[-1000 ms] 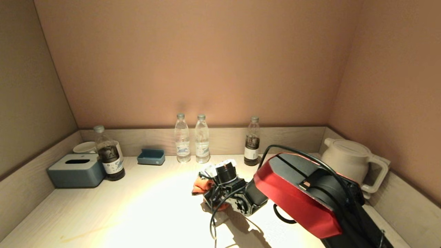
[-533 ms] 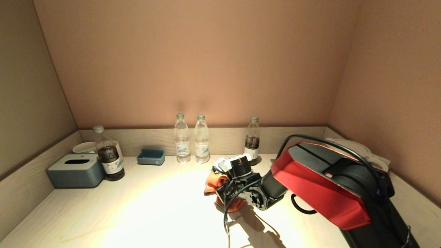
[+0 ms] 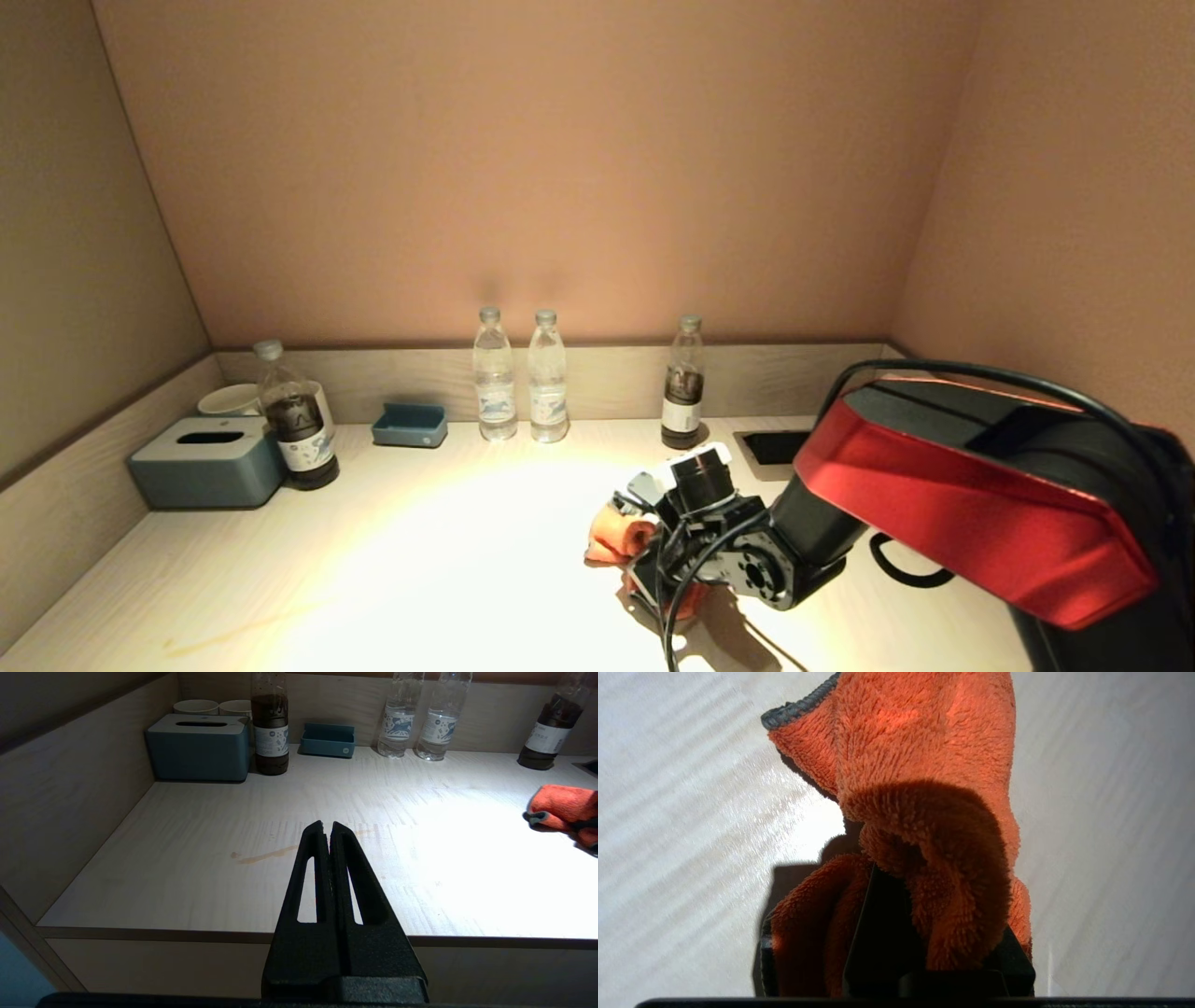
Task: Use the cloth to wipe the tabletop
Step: Sweep the stains on the table
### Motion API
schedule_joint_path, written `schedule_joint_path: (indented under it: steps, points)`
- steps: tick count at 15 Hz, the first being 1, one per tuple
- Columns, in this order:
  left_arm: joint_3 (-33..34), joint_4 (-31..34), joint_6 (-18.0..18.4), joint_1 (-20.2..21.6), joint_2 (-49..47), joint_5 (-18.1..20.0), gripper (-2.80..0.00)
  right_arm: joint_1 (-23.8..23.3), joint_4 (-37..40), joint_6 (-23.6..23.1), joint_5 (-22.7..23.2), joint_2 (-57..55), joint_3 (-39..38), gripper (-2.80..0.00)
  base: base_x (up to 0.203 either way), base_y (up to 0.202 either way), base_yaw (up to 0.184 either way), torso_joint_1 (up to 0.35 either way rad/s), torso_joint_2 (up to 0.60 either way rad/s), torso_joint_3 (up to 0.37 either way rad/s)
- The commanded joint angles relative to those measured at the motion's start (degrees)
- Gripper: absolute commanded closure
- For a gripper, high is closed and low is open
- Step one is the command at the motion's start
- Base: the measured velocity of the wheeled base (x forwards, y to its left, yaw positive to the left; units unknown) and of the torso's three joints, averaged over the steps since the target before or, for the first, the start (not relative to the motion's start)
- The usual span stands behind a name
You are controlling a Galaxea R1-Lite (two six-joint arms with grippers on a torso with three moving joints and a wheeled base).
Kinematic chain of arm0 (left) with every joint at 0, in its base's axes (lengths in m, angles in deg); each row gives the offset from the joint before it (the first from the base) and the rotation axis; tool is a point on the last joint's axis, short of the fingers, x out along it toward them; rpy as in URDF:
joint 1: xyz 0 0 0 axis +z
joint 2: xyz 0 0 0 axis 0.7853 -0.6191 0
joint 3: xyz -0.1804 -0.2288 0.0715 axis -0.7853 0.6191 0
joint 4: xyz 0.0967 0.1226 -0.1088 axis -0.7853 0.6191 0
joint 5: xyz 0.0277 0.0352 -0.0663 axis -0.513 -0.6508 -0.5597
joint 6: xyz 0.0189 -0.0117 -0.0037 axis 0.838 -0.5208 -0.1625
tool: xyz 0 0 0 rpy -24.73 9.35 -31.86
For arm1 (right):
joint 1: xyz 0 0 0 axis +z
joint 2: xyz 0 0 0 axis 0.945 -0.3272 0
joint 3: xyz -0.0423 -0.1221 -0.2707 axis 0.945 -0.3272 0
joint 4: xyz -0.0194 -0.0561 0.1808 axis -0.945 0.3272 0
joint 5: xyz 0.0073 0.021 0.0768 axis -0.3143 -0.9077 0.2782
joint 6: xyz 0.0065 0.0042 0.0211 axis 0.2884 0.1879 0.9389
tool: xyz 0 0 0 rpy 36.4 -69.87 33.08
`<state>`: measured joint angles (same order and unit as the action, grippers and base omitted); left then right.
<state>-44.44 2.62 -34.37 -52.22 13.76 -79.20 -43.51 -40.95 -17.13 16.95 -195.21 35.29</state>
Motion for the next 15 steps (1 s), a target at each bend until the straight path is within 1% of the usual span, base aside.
schedule_joint_path:
  steps: [1, 3, 4, 6, 8, 9, 11, 13, 14, 15]
  points:
    - [0.0, 0.0, 0.0, 0.0, 0.0, 0.0, 0.00, -3.4, -1.5, -3.1, 6.0, 4.8, -6.8, 0.00, 0.000, 0.000, 0.000, 0.000, 0.00, 0.000]
    - [0.0, 0.0, 0.0, 0.0, 0.0, 0.0, 0.00, -5.2, -2.1, -4.2, 6.1, 6.1, -8.8, 0.00, 0.000, 0.000, 0.000, 0.000, 0.00, 0.000]
    - [0.0, 0.0, 0.0, 0.0, 0.0, 0.0, 0.00, -7.4, -2.3, -5.0, 6.1, 7.0, -11.0, 0.00, 0.000, 0.000, 0.000, 0.000, 0.00, 0.000]
    - [0.0, 0.0, 0.0, 0.0, 0.0, 0.0, 0.00, -12.1, -2.4, -7.5, 6.3, 7.8, -12.5, 0.00, 0.000, 0.000, 0.000, 0.000, 0.00, 0.000]
    - [0.0, 0.0, 0.0, 0.0, 0.0, 0.0, 0.00, -15.3, -2.4, -9.4, 6.8, 8.7, -13.9, 0.00, 0.000, 0.000, 0.000, 0.000, 0.00, 0.000]
    - [0.0, 0.0, 0.0, 0.0, 0.0, 0.0, 0.00, -16.1, -2.4, -10.0, 6.9, 9.2, -14.4, 0.00, 0.000, 0.000, 0.000, 0.000, 0.00, 0.000]
    - [0.0, 0.0, 0.0, 0.0, 0.0, 0.0, 0.00, -21.7, -2.4, -11.9, 7.0, 11.0, -16.1, 0.00, 0.000, 0.000, 0.000, 0.000, 0.00, 0.000]
    - [0.0, 0.0, 0.0, 0.0, 0.0, 0.0, 0.00, -23.4, -2.4, -13.5, 7.2, 11.8, -17.0, 0.00, 0.000, 0.000, 0.000, 0.000, 0.00, 0.000]
    - [0.0, 0.0, 0.0, 0.0, 0.0, 0.0, 0.00, -26.1, -2.4, -14.4, 7.6, 11.9, -17.6, 0.00, 0.000, 0.000, 0.000, 0.000, 0.00, 0.000]
    - [0.0, 0.0, 0.0, 0.0, 0.0, 0.0, 0.00, -30.1, -2.4, -15.5, 8.1, 12.2, -18.5, 0.00, 0.000, 0.000, 0.000, 0.000, 0.00, 0.000]
